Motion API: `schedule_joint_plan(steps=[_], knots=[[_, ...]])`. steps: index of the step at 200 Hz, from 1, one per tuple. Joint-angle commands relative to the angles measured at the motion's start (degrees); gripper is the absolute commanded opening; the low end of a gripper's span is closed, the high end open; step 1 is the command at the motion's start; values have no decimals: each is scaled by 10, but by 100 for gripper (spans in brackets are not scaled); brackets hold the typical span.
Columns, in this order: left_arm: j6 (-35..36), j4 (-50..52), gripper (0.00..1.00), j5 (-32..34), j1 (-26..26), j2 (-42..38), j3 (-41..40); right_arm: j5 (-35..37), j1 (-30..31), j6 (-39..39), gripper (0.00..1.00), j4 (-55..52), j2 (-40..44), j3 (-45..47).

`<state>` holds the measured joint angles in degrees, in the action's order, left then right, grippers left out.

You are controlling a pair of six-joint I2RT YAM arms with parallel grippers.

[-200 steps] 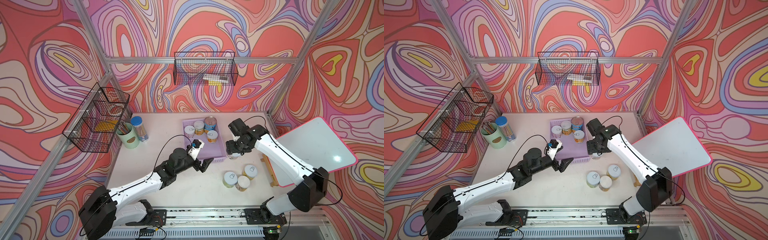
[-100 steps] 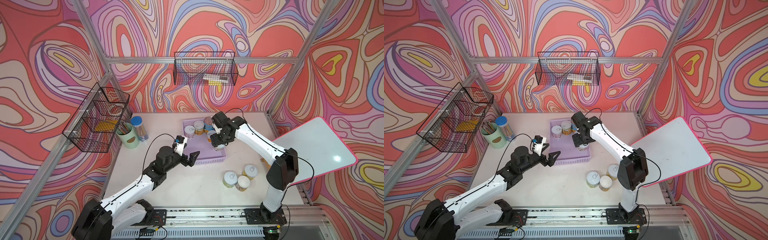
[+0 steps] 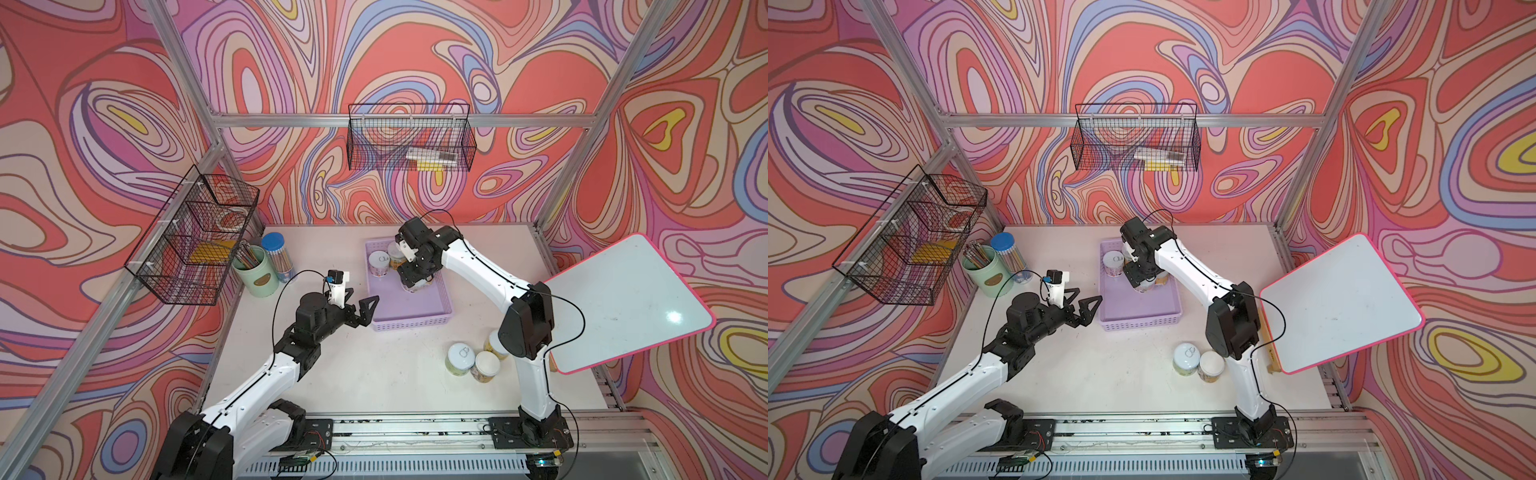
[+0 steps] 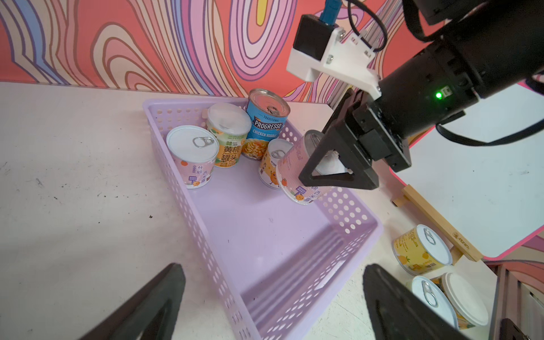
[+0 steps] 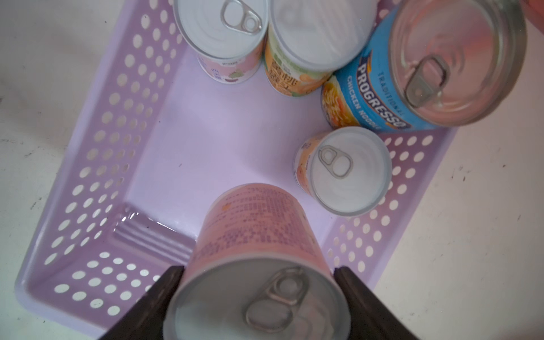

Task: Put the canned food in the basket
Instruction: Place the canned food in the basket.

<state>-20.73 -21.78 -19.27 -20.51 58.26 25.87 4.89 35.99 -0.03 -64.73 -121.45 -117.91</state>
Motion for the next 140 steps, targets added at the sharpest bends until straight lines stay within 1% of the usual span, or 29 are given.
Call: schedule_joint_plan(steps=[1, 64, 88, 92, 104, 140], knots=[[-19, -38, 99, -32, 22, 8, -1, 18, 9, -33, 50, 17, -19, -43], [-60, -124, 99, -96, 87, 82, 24, 59, 10, -51, 49, 10, -106, -146], [-61, -134, 99, -110, 91, 104, 31, 77, 10, -57, 48, 18, -129, -163], [-59, -133, 99, -111, 91, 107, 52, 78, 10, -58, 48, 19, -133, -166], [-57, -131, 99, -112, 90, 114, 62, 86, 10, -60, 48, 22, -143, -172], [-51, -119, 99, -118, 91, 109, 69, 110, 10, -64, 48, 44, -163, -179]])
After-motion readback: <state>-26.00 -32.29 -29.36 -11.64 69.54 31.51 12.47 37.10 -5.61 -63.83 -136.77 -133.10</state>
